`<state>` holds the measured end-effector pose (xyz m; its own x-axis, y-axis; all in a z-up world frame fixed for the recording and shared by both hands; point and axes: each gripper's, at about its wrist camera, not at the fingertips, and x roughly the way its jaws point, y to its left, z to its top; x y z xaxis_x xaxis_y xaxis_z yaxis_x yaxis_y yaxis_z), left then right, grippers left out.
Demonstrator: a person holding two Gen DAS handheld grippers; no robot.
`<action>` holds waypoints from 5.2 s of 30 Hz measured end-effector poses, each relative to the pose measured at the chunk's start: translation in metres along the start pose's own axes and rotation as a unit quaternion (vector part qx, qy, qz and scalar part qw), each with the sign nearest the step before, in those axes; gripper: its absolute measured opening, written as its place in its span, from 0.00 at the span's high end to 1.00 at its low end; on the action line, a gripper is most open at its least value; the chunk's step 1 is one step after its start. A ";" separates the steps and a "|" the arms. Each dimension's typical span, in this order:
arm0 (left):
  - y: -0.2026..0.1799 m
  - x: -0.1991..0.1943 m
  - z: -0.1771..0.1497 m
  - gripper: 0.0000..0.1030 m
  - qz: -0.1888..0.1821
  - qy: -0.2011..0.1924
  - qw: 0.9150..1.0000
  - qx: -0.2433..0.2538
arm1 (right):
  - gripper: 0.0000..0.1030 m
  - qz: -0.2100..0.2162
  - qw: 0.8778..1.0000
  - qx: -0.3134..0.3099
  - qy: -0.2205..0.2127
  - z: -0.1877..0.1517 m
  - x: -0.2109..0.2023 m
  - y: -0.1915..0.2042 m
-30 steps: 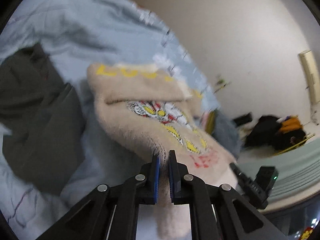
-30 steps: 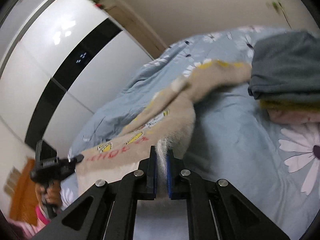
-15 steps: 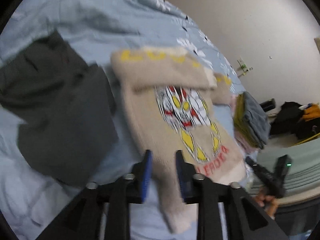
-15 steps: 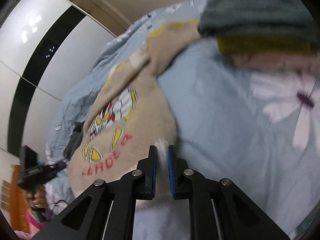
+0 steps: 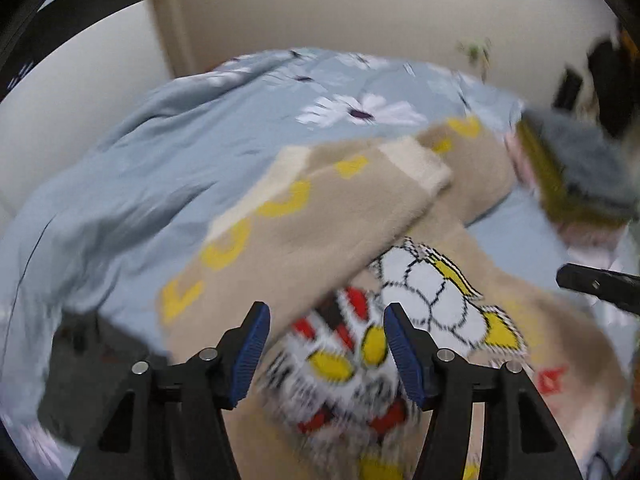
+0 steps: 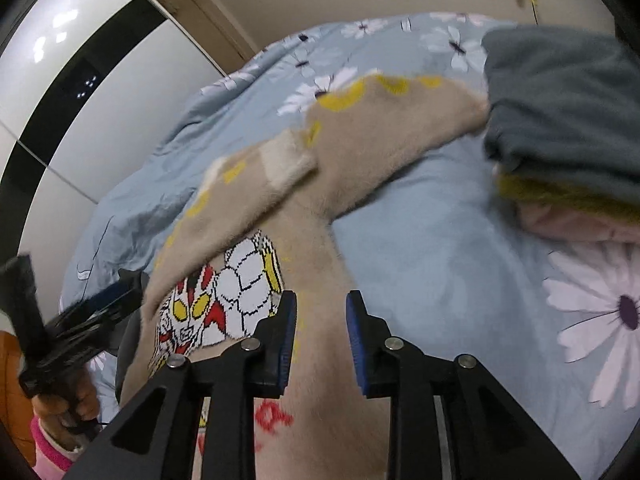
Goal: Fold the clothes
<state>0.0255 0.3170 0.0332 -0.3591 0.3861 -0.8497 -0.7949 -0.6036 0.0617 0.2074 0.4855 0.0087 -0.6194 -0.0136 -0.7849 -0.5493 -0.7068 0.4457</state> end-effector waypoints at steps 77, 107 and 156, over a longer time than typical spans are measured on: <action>0.269 -0.045 -0.224 0.89 -0.024 -0.077 0.776 -0.626 | 0.66 -0.042 0.999 0.013 0.026 0.029 0.041 -0.008; 0.275 -0.043 -0.218 0.89 0.083 -0.058 0.828 -0.552 | 0.49 -0.084 0.980 0.133 -0.124 0.148 0.060 -0.061; 0.276 -0.027 -0.222 0.86 0.047 -0.024 0.828 -0.559 | 0.89 -0.072 0.956 0.242 -0.150 0.139 0.040 -0.093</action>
<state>-0.0756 -0.0148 -0.0426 -0.4346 0.3117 -0.8450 0.1770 -0.8903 -0.4195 0.1557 0.6485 -0.0046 -0.6105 0.3137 -0.7273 -0.7915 -0.2746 0.5460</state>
